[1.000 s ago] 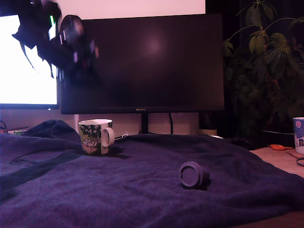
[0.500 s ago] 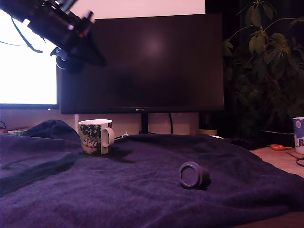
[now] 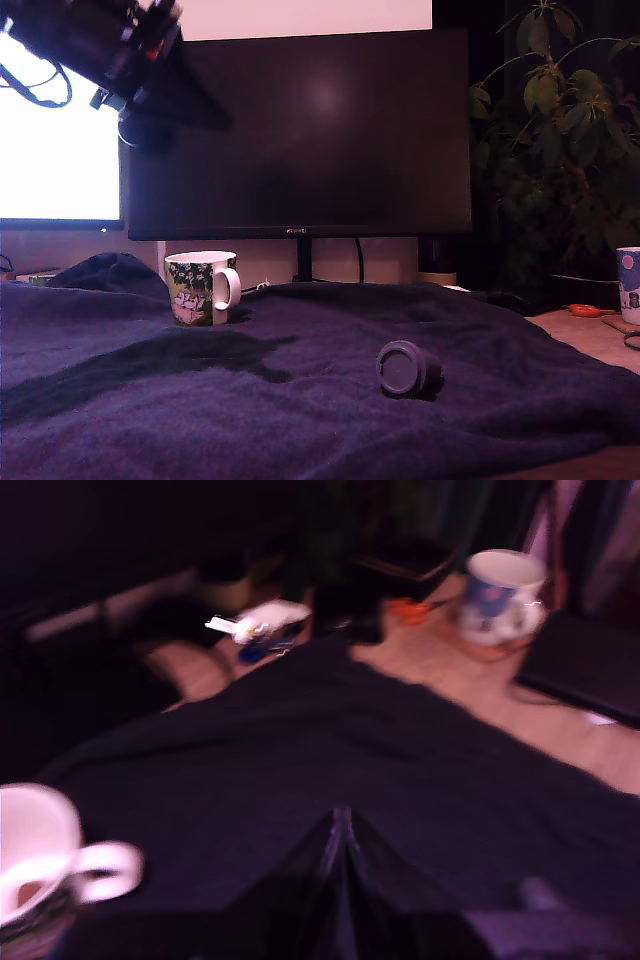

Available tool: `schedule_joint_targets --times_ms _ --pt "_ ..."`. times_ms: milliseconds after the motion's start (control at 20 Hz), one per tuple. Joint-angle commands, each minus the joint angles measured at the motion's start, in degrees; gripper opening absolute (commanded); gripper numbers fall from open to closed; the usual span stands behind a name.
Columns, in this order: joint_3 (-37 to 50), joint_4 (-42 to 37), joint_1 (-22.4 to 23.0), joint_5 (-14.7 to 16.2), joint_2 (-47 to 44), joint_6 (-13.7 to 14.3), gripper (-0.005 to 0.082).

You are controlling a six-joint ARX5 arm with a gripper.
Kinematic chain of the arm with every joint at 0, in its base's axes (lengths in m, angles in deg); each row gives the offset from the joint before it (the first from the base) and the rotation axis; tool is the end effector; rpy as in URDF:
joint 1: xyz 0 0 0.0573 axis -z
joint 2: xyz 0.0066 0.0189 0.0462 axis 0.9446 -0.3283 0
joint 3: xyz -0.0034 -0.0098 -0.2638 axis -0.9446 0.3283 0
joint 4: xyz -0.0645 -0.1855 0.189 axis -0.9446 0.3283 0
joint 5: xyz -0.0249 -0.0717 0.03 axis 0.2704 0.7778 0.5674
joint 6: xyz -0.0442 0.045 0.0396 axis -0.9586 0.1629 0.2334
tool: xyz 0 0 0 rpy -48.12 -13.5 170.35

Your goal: Pick up the coffee capsules on the table and drop them inside the coffee cup

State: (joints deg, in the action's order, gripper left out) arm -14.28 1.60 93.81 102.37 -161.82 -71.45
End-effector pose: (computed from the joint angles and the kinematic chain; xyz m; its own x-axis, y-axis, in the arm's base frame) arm 0.2865 -0.1524 0.2536 0.5452 -0.7551 -0.3642 0.7824 0.6143 -0.1024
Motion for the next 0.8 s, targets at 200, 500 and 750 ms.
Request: schedule_joint_targets --times_ms 200,500,750 --pt "7.41 -3.15 2.82 0.02 5.07 -1.27 -0.0020" --pt "13.49 -7.74 6.14 -1.33 9.25 -4.35 -0.0020" --pt "18.84 -12.70 11.30 -5.86 11.30 -6.69 -0.0020"
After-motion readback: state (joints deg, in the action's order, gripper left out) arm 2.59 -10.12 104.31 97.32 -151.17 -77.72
